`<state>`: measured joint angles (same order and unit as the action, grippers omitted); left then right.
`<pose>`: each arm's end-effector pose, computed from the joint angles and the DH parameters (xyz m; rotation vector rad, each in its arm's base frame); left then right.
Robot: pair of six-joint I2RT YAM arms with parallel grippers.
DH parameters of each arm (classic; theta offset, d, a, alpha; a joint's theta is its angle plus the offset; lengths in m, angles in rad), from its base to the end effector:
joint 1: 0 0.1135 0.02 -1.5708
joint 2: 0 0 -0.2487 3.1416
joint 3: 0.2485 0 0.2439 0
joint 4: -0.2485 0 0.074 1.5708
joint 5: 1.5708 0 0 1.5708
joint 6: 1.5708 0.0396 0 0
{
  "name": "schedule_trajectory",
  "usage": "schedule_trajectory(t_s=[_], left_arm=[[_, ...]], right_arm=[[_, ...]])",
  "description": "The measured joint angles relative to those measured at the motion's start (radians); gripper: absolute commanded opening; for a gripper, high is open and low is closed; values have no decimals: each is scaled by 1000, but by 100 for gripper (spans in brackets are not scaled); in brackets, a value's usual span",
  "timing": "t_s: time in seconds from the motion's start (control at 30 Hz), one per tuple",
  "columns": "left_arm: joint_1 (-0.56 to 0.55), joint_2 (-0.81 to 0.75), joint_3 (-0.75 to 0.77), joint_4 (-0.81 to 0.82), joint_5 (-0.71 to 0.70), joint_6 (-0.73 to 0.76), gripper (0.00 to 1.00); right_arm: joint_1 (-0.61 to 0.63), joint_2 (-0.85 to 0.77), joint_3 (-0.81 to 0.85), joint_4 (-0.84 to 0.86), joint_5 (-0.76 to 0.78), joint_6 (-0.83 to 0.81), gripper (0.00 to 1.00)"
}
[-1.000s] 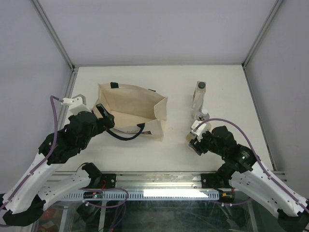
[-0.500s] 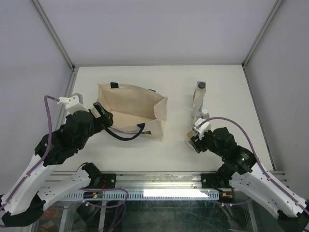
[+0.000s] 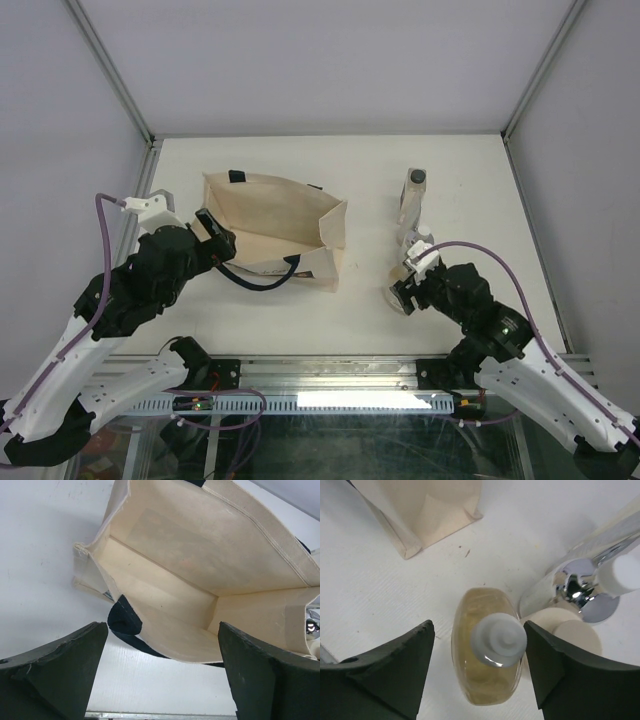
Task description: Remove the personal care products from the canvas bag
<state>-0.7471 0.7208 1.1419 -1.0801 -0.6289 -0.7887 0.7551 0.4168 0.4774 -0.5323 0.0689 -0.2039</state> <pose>0.0952 -0.0564 0.3641 -0.3731 2.0630 -0.2208 0.0937 0.0844 0.2368 -0.9082 1.8405 0.2739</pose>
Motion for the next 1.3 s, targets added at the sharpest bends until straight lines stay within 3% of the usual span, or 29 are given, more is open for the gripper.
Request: schedule_trajectory(t_s=[0.23,0.33,0.57,0.67,0.9,1.13,1.3], left_arm=[[0,0,0,0,0,17,99],[0,0,4,0,0,20,99],[0,33,87,-1,-17,54,99],[0,81,176,-1,-32,103,99],[0,229,473,35,-53,291,99],[0,350,766,129,-45,496,99],[0,362,851,244,-42,600,99]], right_arm=[[0,-12,42,70,5,-7,88],[0,-11,69,64,3,-5,99],[0,106,307,11,19,28,100],[0,214,462,-3,70,62,100],[-1,495,875,-101,403,262,100],[-1,548,1122,-146,552,281,100],[-1,578,1287,-164,649,280,100]])
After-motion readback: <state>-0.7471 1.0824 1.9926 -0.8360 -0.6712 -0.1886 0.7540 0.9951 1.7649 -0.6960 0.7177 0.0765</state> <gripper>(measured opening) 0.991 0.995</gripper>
